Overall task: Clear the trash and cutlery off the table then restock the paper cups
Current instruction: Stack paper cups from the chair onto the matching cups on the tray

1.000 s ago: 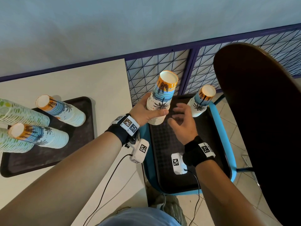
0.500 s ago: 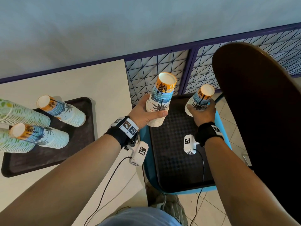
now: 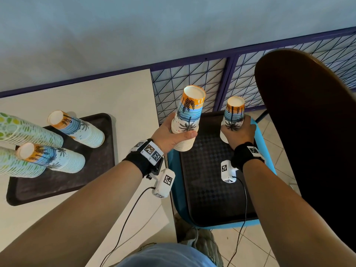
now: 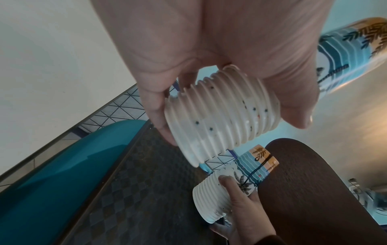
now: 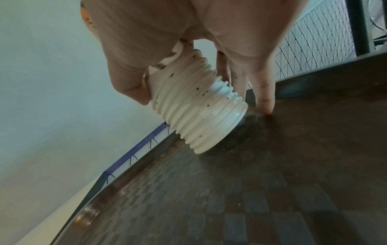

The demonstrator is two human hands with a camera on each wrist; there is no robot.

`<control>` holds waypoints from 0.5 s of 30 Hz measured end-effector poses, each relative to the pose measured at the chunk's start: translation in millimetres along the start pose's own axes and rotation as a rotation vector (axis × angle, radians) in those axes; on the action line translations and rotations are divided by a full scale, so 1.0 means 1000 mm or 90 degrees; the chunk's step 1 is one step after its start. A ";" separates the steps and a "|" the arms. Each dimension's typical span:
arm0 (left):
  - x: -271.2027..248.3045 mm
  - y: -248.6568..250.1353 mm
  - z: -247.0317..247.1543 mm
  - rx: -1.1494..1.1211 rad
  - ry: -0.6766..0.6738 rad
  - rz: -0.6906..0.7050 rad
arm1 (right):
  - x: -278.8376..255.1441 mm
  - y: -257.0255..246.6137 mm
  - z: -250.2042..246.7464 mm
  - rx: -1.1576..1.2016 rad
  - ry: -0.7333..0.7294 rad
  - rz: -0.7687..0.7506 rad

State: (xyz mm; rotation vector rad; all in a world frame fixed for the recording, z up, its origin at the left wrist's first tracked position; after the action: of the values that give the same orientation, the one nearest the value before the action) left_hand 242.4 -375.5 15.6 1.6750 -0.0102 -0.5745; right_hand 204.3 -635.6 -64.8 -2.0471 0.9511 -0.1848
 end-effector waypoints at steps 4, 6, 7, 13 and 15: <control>-0.003 -0.002 -0.002 -0.001 0.003 0.002 | -0.006 0.000 0.001 0.002 -0.010 -0.008; -0.006 -0.002 -0.004 -0.003 0.002 0.000 | -0.010 0.002 0.000 0.014 -0.009 -0.008; -0.007 -0.002 -0.005 -0.003 0.004 -0.001 | -0.012 0.002 0.001 0.025 -0.005 -0.001; -0.022 -0.002 -0.016 -0.019 0.010 -0.006 | -0.037 -0.003 0.008 0.146 0.011 -0.005; -0.029 -0.004 -0.021 -0.023 0.024 -0.006 | -0.047 -0.008 0.012 0.186 0.011 -0.026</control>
State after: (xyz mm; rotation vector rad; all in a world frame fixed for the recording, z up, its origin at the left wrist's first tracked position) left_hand 223.7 -345.5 23.5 1.6510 0.0346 -0.5471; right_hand 181.6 -592.9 -56.6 -1.7989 0.8403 -0.3436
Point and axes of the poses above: each hand's wrist, its own x-axis towards the middle knuckle, its own z-axis out of the palm, y = z × x, the point moved 1 cm from there along x, towards the middle knuckle, and after that the axes turned 6 degrees about y, right-handed, at the moved point
